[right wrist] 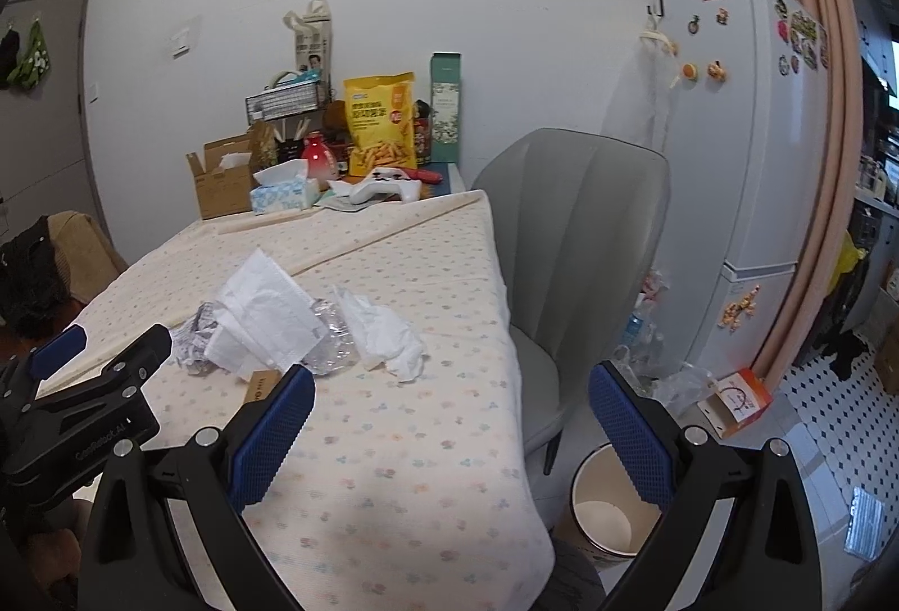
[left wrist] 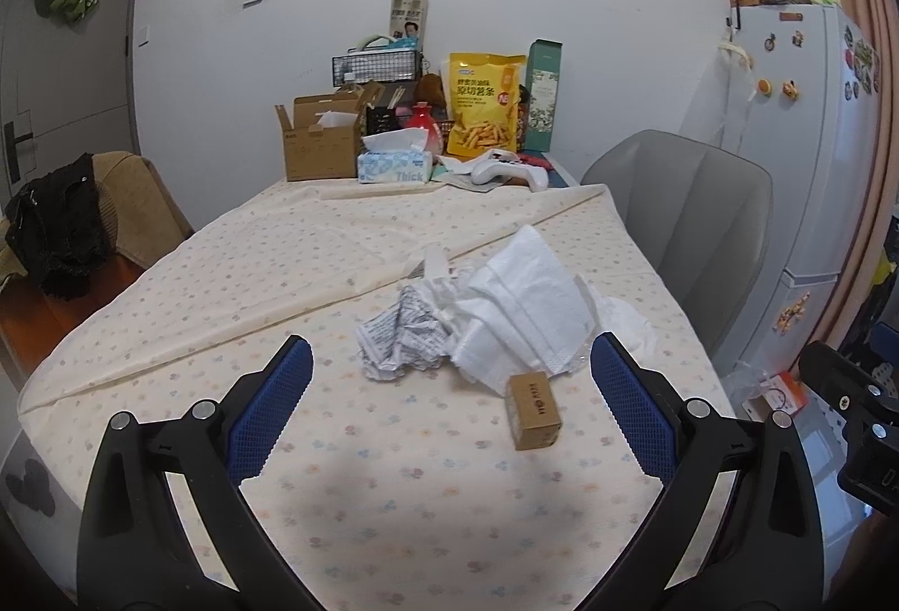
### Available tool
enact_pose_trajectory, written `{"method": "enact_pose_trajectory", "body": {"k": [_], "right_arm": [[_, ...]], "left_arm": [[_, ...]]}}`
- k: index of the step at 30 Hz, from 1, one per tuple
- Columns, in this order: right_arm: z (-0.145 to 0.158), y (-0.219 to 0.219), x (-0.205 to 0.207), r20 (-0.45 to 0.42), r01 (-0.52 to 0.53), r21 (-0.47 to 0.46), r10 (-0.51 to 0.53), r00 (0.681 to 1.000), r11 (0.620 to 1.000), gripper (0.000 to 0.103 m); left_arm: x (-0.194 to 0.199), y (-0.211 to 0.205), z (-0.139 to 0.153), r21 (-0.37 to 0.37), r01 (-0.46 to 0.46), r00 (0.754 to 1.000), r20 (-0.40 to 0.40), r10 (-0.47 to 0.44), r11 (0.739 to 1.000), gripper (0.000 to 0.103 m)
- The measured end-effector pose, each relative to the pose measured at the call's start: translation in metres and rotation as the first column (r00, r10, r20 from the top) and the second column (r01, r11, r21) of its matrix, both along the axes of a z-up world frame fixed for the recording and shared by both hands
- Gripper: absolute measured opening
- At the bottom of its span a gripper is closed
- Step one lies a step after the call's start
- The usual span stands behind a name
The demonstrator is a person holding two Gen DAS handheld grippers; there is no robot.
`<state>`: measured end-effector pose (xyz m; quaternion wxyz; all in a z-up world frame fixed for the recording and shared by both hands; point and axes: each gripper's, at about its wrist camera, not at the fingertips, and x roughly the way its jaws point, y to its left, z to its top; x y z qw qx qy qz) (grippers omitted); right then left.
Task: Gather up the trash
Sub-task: 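Grasp the crumpled printed paper with the left gripper while the right gripper grasps the small brown box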
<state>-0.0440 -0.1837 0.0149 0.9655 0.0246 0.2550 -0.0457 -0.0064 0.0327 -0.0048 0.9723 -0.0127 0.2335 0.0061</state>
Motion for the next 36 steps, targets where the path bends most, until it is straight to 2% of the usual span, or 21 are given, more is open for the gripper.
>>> {"method": "enact_pose_trajectory", "body": {"k": [8, 15, 22, 36], "right_arm": [[-0.014, 0.018, 0.016, -0.035, -0.072, 0.019, 0.072, 0.997, 0.997, 0.095], [-0.032, 0.030, 0.031, -0.089, -0.112, 0.038, 0.115, 0.989, 0.993, 0.091], [-0.042, 0.037, 0.052, -0.127, -0.138, 0.066, 0.146, 0.981, 0.988, 0.090], [-0.054, 0.052, 0.093, -0.184, -0.147, 0.071, 0.157, 0.970, 0.987, 0.090]], "left_arm": [[0.008, 0.015, -0.018, 0.006, -0.034, 0.998, -0.051, 0.034, 0.999, 0.098], [0.023, 0.025, -0.033, 0.016, -0.058, 0.993, -0.102, 0.059, 0.998, 0.092], [0.050, 0.037, -0.037, 0.019, -0.084, 0.987, -0.136, 0.086, 0.996, 0.087], [0.104, 0.050, -0.050, -0.007, -0.110, 0.968, -0.226, 0.106, 0.994, 0.085]]}}
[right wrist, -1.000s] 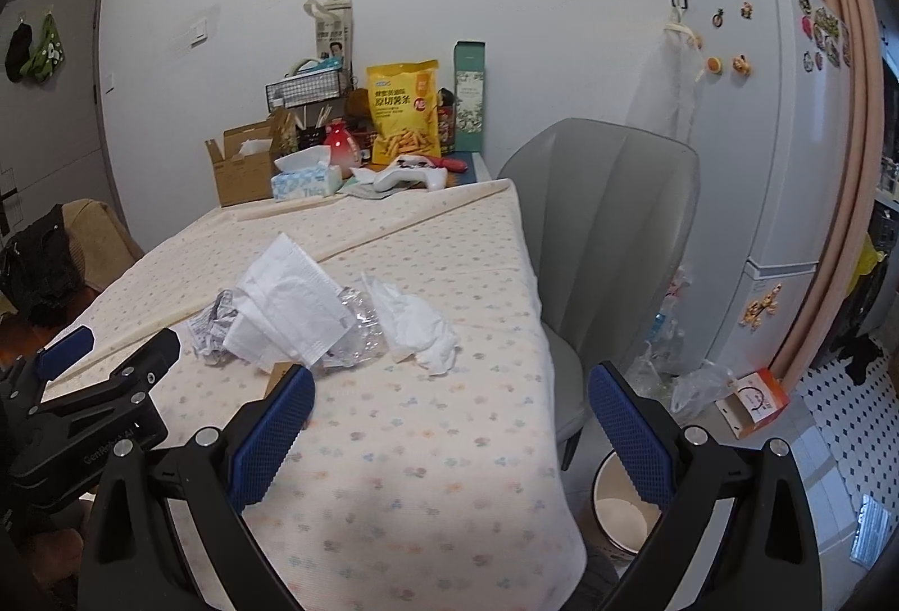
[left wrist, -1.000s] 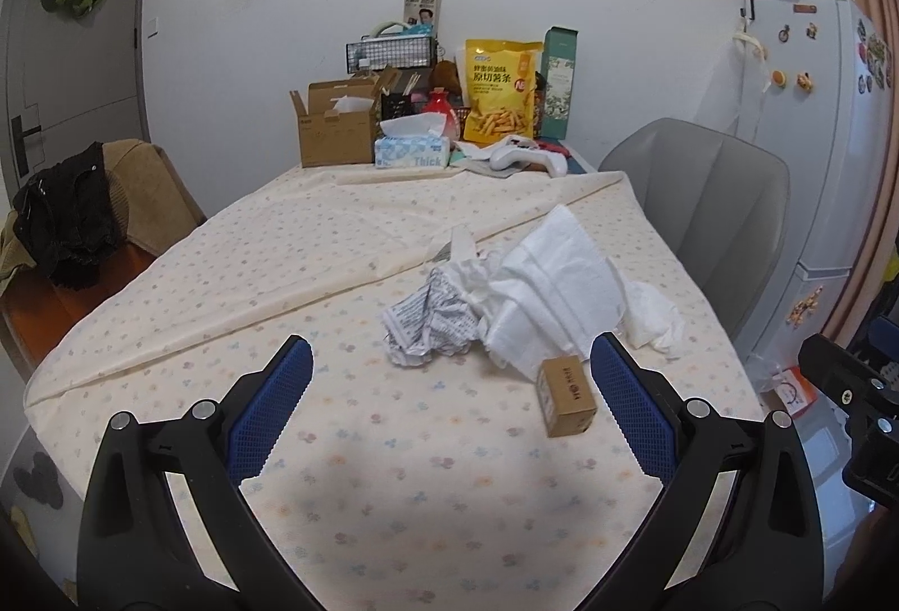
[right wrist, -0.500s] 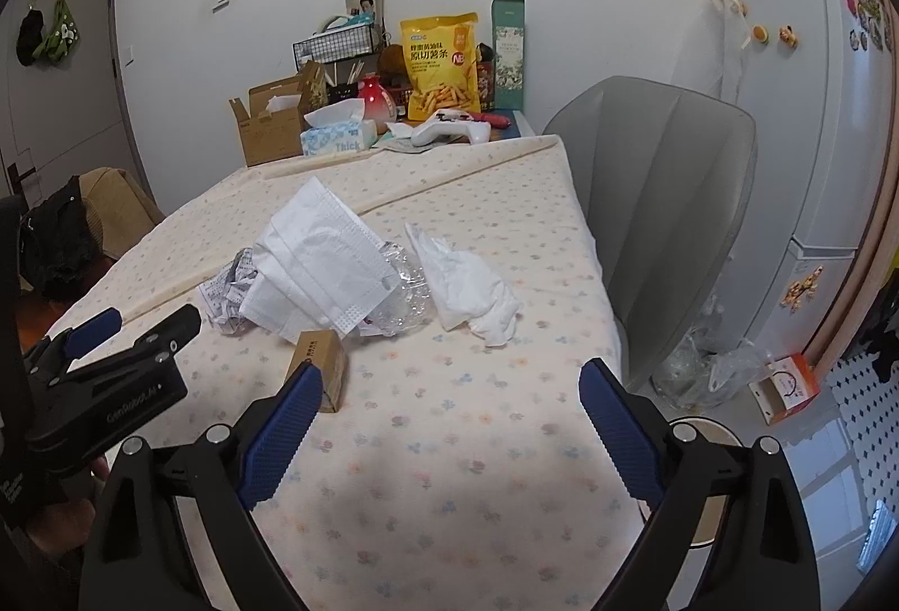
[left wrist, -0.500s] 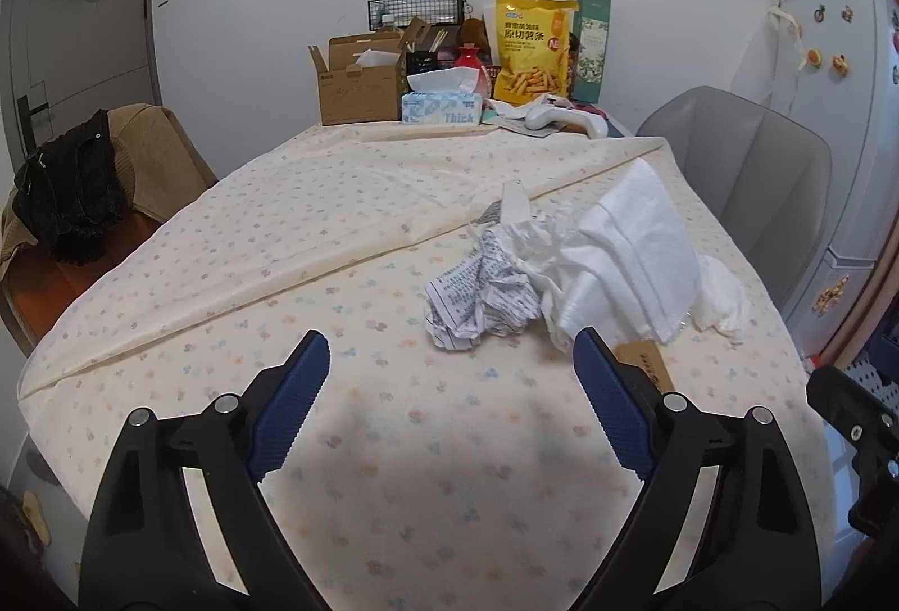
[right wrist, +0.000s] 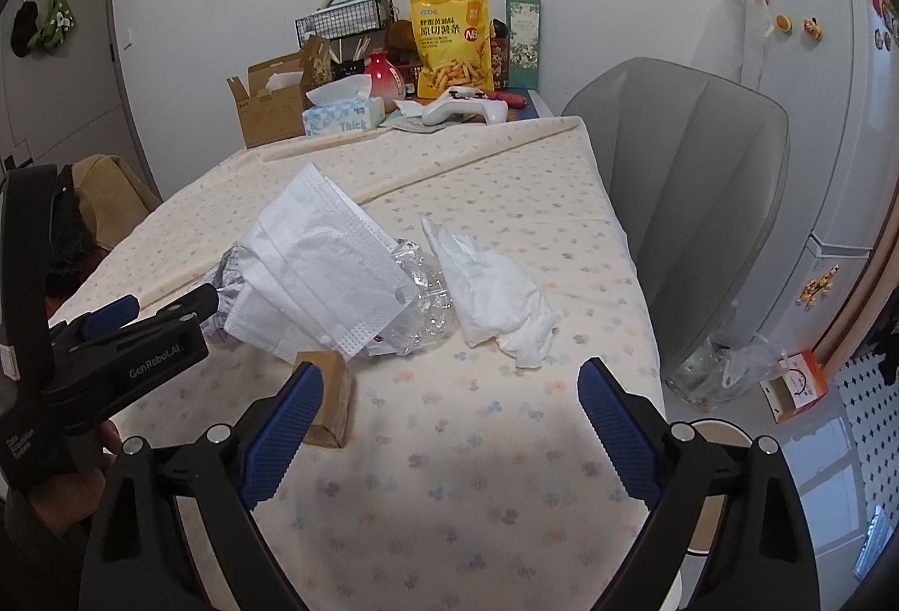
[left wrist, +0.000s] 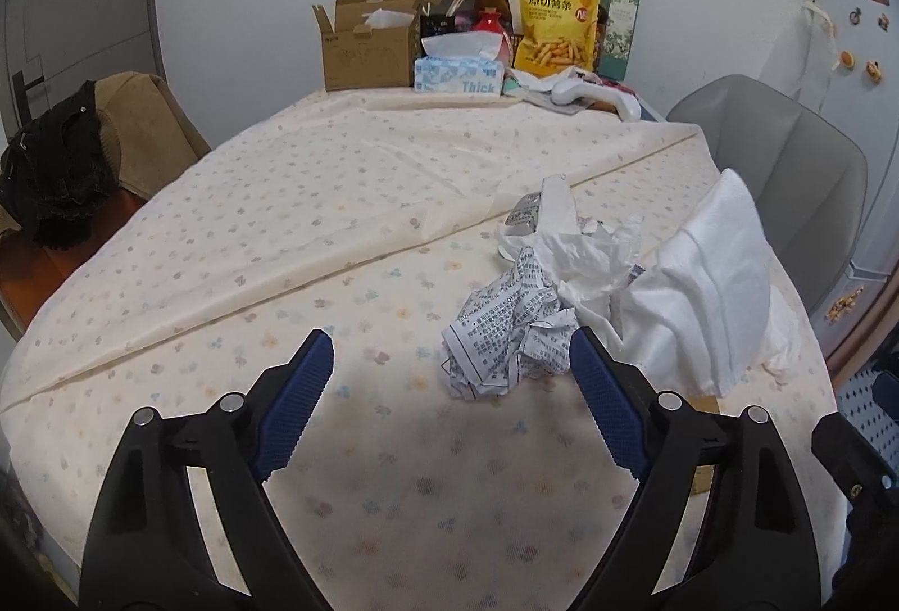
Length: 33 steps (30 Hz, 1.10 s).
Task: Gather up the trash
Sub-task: 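Grasp the crumpled printed paper with the left gripper while the right gripper grasps the small brown box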
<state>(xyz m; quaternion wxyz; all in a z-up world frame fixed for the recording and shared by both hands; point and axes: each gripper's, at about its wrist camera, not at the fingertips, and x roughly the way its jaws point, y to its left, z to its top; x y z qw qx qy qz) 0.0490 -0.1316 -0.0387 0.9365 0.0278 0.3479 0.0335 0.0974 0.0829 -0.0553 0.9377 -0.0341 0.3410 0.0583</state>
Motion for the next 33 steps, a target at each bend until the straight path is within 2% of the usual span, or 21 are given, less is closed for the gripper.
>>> {"method": "enact_pose_trajectory", "body": {"k": [6, 7, 8, 11, 12, 15, 20, 25, 29, 31, 32, 33], "right_arm": [[-0.001, 0.006, 0.010, -0.011, 0.009, -0.009, -0.009, 1.000, 1.000, 0.090], [-0.001, 0.008, 0.012, -0.014, 0.010, -0.011, -0.010, 1.000, 1.000, 0.090], [-0.001, 0.010, 0.013, -0.017, 0.008, -0.013, -0.008, 1.000, 1.000, 0.090], [-0.003, 0.019, 0.017, -0.025, -0.005, -0.022, 0.004, 1.000, 1.000, 0.090], [-0.004, 0.022, 0.018, -0.028, -0.010, -0.022, 0.009, 1.000, 1.000, 0.090], [-0.005, 0.030, 0.019, -0.032, -0.020, -0.017, 0.019, 0.999, 1.000, 0.090], [-0.010, 0.044, 0.020, -0.049, -0.049, -0.020, 0.048, 0.998, 0.999, 0.088], [-0.017, 0.057, 0.020, -0.068, -0.068, -0.005, 0.068, 0.995, 0.998, 0.081], [-0.030, 0.066, 0.024, -0.113, -0.088, -0.005, 0.087, 0.990, 0.996, 0.066], [-0.038, 0.069, 0.024, -0.142, -0.093, -0.009, 0.091, 0.986, 0.996, 0.052], [-0.040, 0.068, 0.024, -0.151, -0.092, 0.003, 0.091, 0.984, 0.996, 0.036], [-0.040, 0.066, 0.023, -0.155, -0.094, 0.026, 0.097, 0.983, 0.995, 0.028]], "left_arm": [[0.015, 0.003, -0.010, -0.037, 0.015, 1.000, -0.025, -0.016, 0.999, 0.085], [0.016, 0.004, -0.011, -0.048, 0.019, 0.999, -0.028, -0.021, 0.999, 0.083], [0.018, 0.005, -0.013, -0.062, 0.025, 0.999, -0.034, -0.027, 0.998, 0.078], [0.022, 0.007, -0.017, -0.104, 0.042, 0.997, -0.057, -0.048, 0.994, 0.051], [0.022, 0.007, -0.018, -0.120, 0.053, 0.996, -0.064, -0.061, 0.991, 0.031], [0.017, 0.006, -0.016, -0.122, 0.064, 0.996, -0.049, -0.071, 0.990, 0.019], [0.004, 0.017, -0.008, -0.130, 0.044, 0.999, -0.022, -0.047, 0.991, 0.016], [-0.008, 0.034, -0.004, -0.118, 0.004, 1.000, -0.008, -0.005, 0.993, 0.016], [-0.017, 0.042, -0.007, -0.112, -0.008, 1.000, -0.015, 0.006, 0.994, 0.016], [-0.021, 0.043, -0.007, -0.107, -0.012, 1.000, -0.016, 0.011, 0.994, 0.017], [-0.022, 0.043, -0.008, -0.106, -0.014, 1.000, -0.017, 0.012, 0.994, 0.016], [-0.023, 0.043, -0.007, -0.106, -0.014, 1.000, -0.017, 0.013, 0.994, 0.016]]}}
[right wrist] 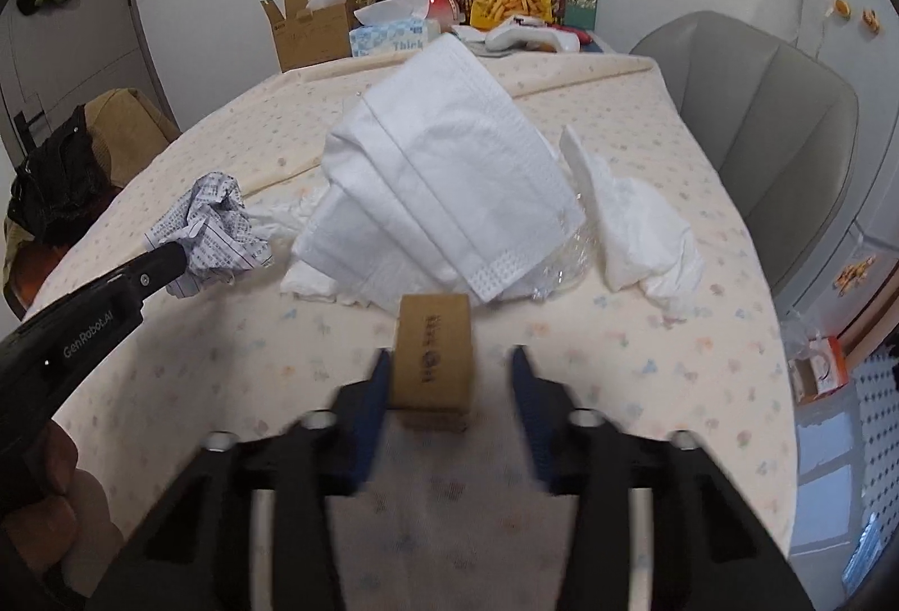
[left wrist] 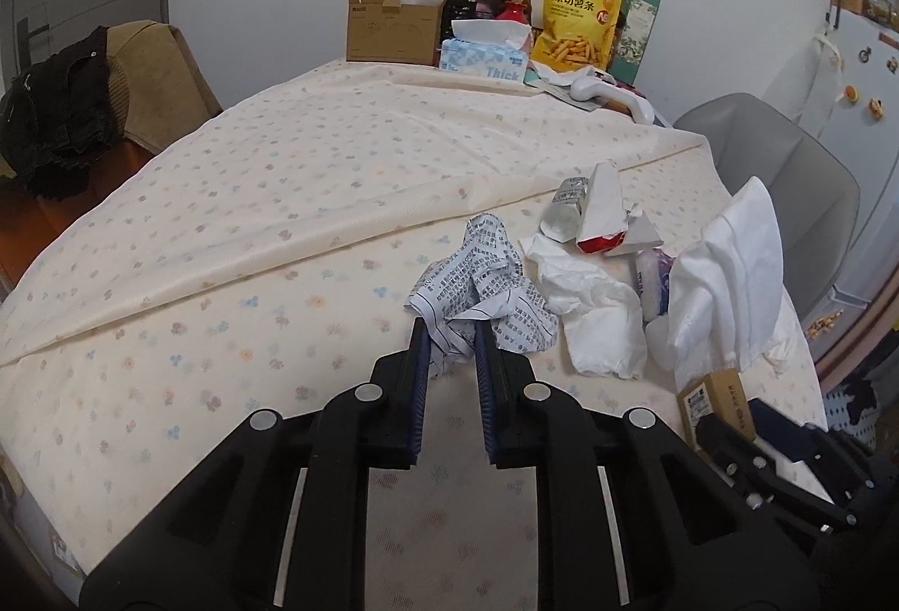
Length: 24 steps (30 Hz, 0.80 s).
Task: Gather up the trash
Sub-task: 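Grasp the crumpled printed paper with the left gripper while the right gripper grasps the small brown box, then carry the paper and box to the floor bin and release both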
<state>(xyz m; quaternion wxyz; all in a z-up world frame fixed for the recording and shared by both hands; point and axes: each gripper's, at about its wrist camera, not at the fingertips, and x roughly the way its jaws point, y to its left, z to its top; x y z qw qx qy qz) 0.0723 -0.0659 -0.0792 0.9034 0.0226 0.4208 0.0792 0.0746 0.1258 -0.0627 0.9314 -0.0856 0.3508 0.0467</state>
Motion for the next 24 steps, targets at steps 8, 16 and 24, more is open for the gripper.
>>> {"method": "enact_pose_trajectory", "body": {"k": [8, 16, 24], "right_arm": [[0.031, -0.011, -0.018, 0.089, 0.006, 0.006, -0.007, 0.996, 1.000, 0.028], [0.053, -0.034, -0.040, 0.142, 0.036, 0.023, -0.039, 0.989, 0.999, 0.028], [0.078, -0.082, -0.060, 0.194, 0.123, 0.018, -0.124, 0.973, 0.992, 0.028]], "left_arm": [[-0.014, -0.011, 0.024, 0.030, -0.012, 0.998, 0.069, 0.009, 0.999, 0.016], [-0.028, -0.034, 0.048, 0.053, 0.015, 0.993, 0.120, -0.021, 0.998, 0.017], [-0.030, -0.088, 0.064, 0.072, 0.092, 0.983, 0.150, -0.102, 0.993, 0.017]]}}
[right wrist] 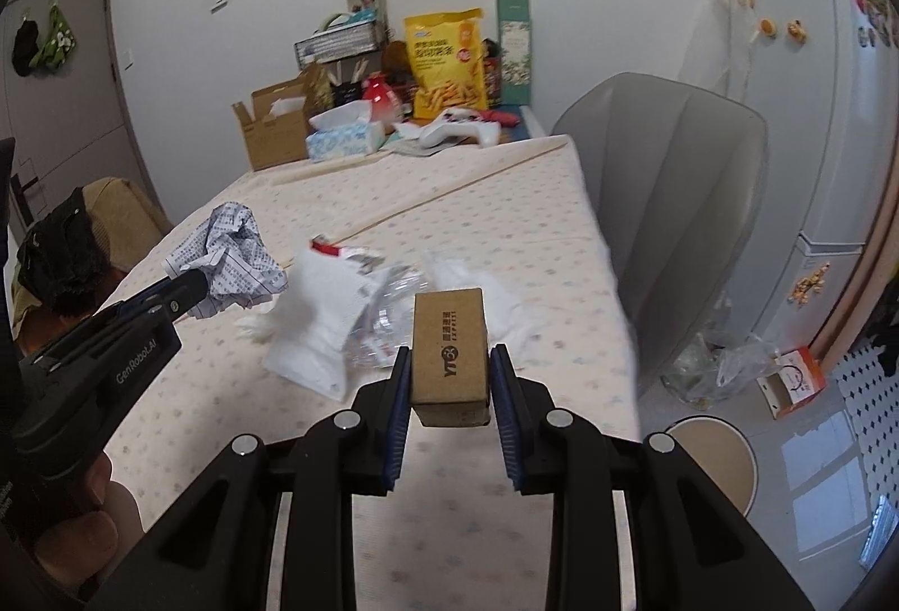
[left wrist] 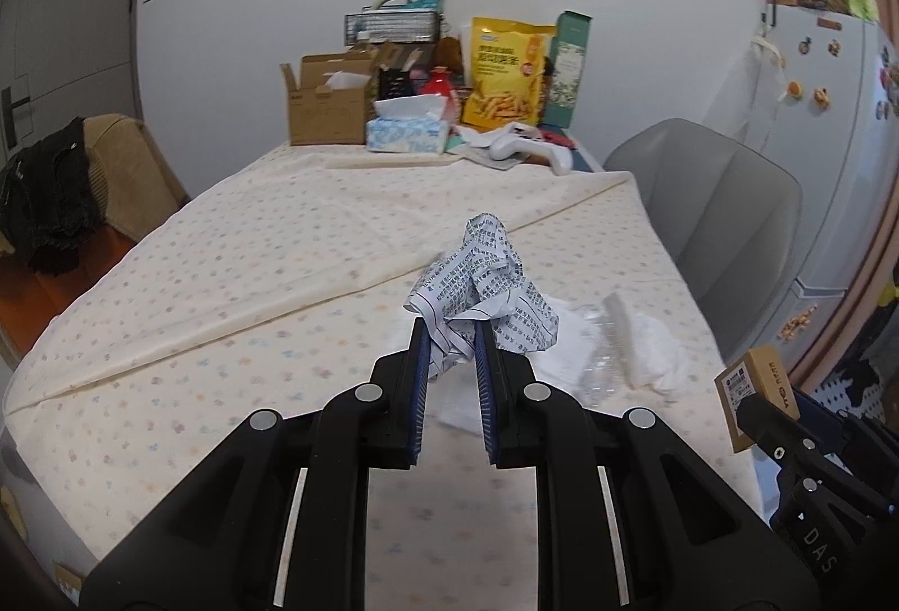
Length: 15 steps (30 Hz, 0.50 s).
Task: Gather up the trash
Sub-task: 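Carry the paper and box to the floor bin and release both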
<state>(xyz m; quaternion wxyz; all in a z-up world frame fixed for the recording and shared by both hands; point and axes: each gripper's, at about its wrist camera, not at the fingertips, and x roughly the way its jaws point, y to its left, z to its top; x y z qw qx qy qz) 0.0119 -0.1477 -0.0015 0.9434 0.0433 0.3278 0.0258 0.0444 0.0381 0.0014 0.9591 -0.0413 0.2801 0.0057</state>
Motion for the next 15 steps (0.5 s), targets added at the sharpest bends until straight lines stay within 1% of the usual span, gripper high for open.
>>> {"method": "enact_pose_trajectory", "body": {"k": [7, 15], "right_arm": [[0.013, -0.054, -0.017, 0.027, 0.092, -0.006, -0.092, 0.995, 0.996, 0.028], [0.017, -0.116, -0.032, 0.052, 0.189, -0.003, -0.188, 0.981, 0.982, 0.028]], "left_arm": [[0.003, -0.060, 0.006, 0.011, 0.091, 0.996, 0.012, -0.091, 0.996, 0.017], [0.010, -0.125, 0.006, 0.021, 0.158, 0.987, 0.010, -0.158, 0.987, 0.017]]}}
